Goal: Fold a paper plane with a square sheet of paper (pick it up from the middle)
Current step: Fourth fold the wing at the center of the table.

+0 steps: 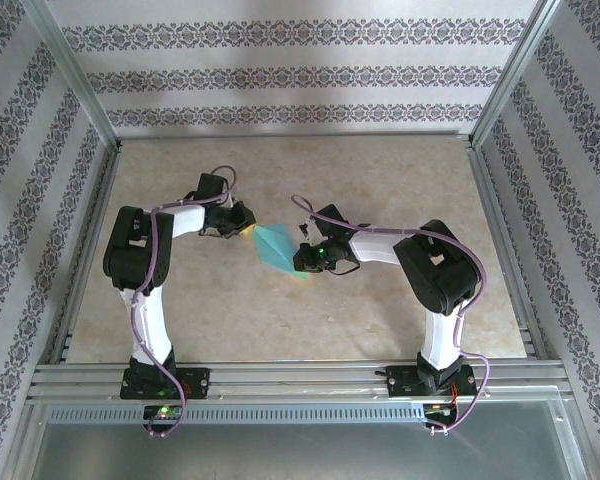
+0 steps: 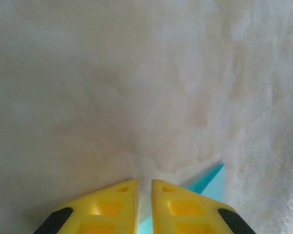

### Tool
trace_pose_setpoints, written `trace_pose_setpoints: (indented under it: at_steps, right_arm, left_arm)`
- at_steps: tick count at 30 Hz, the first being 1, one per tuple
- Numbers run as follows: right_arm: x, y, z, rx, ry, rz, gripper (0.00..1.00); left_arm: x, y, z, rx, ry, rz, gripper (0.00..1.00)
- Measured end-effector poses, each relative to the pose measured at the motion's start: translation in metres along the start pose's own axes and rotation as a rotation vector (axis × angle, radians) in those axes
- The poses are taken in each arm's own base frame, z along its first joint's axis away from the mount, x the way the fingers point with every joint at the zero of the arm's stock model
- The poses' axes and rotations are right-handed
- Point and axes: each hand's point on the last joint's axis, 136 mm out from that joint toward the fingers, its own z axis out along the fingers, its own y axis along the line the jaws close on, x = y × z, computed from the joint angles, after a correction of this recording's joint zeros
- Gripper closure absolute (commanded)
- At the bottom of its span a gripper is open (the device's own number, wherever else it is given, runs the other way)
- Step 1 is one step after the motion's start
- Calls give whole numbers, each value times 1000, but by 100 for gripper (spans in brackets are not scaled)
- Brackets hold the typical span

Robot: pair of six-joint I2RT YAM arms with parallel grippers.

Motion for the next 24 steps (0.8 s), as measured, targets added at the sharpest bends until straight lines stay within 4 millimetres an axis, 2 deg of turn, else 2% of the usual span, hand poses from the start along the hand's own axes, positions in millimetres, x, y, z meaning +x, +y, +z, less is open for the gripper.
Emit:
trace_pose_setpoints:
  at_steps: [3, 6, 12, 15, 17, 24]
  right_arm:
    - [0, 0, 0, -1, -1, 1, 94]
    - [2, 1, 0, -3, -5, 4, 94]
    - [18, 2, -4, 24, -16, 38, 93]
    - [26, 2, -5, 31, -20, 68, 93]
    - [29, 3, -6, 31, -29, 89, 93]
    - [34, 0, -9, 26, -55, 152, 92]
  left_arm:
    - [-17, 9, -8, -45, -44, 6, 84]
    - [-23, 13, -15, -70, -61, 13, 84]
    - [-17, -13, -51, -28, -109, 26, 84]
    - [-4, -27, -67, 14, -135, 14, 84]
    - [11, -35, -69, 45, -139, 2, 83]
    - [74, -44, -44, 123, -55, -88, 81]
